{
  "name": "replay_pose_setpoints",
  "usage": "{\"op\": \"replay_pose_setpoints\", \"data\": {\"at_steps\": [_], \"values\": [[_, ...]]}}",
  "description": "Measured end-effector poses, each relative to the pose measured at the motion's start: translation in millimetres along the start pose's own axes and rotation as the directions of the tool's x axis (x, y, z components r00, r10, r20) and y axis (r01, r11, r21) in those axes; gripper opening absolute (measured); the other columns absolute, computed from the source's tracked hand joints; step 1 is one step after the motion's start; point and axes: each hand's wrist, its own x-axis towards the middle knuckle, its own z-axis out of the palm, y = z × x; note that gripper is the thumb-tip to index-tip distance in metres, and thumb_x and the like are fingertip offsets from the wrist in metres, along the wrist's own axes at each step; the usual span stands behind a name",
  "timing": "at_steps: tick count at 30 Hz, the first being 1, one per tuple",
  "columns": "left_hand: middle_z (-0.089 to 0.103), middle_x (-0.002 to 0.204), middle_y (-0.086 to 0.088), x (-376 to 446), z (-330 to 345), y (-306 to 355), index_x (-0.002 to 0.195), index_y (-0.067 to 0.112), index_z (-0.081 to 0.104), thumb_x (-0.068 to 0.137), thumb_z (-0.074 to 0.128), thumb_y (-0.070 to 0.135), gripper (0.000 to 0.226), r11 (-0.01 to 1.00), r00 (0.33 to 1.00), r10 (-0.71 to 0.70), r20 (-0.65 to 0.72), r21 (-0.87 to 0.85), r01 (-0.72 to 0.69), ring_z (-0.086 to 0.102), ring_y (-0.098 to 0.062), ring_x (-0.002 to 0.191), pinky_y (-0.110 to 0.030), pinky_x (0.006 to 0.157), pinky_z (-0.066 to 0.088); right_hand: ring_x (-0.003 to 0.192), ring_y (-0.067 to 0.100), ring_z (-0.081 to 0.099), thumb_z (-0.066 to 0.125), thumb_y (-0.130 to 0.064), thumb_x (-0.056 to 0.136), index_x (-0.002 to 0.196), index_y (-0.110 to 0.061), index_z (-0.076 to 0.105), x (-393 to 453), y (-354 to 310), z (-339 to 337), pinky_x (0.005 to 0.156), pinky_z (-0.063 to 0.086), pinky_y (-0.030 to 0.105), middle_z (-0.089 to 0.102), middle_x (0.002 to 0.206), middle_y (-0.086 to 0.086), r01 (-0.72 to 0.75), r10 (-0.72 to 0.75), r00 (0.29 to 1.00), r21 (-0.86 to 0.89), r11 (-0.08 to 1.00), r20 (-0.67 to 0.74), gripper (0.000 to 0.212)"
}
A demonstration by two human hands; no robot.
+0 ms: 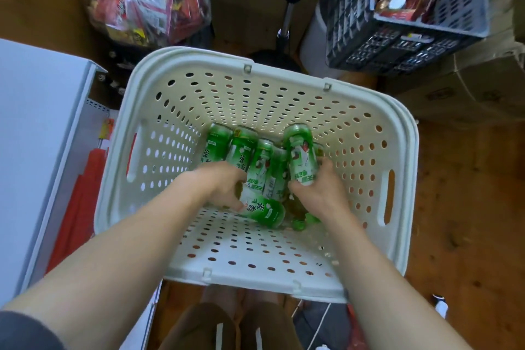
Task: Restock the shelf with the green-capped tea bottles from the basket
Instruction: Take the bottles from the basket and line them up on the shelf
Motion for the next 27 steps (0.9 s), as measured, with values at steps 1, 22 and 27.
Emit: {"op": "replay_pose_setpoints", "data": {"at_steps": [1,22,27], "values": [[0.066,0.135,0.001,-4.8,-6.8,-0.2,0.152,0.033,0.050,0.082,0.083,0.060,0.083,0.999,1.000,0.006,-0.007,-0.053,-0.006,0.063,-0.026,0.116,-0.044,0.098,0.057,0.110,0.024,0.069,0.084,-0.048,0.078,0.155,-0.021,0.039,-2.7,-2.5,-1.9,0.093,0.063,0.049,0.064,0.132,0.004,0.008,-0.008,1.000,0.000,1.000,-0.016,0.093],[0.058,0.149,0.003,-7.0,7.6,23.7,0.164,0.022,0.032,0.092,0.083,0.041,0.090,0.624,0.941,-0.218,-0.257,-0.779,-0.069,0.057,-0.021,0.134,-0.029,0.101,0.041,0.110,0.001,0.069,0.089,-0.055,0.085,0.129,-0.041,0.071,-36.6,-25.0,-61.6,0.099,0.061,0.033,0.071,0.113,-0.027,0.245,-0.127,0.939,0.360,0.900,-0.321,0.050],[0.056,0.153,-0.001,-30.0,3.5,25.7,0.167,0.020,0.031,0.089,0.087,0.032,0.096,0.590,0.922,-0.248,-0.296,-0.801,-0.098,0.056,-0.020,0.135,-0.029,0.106,0.043,0.100,-0.002,0.070,0.075,-0.067,0.092,0.123,-0.031,0.078,-36.7,-38.4,-74.9,0.086,0.058,0.023,0.075,0.103,-0.022,0.314,-0.202,0.907,0.274,0.909,-0.370,0.048]]}}
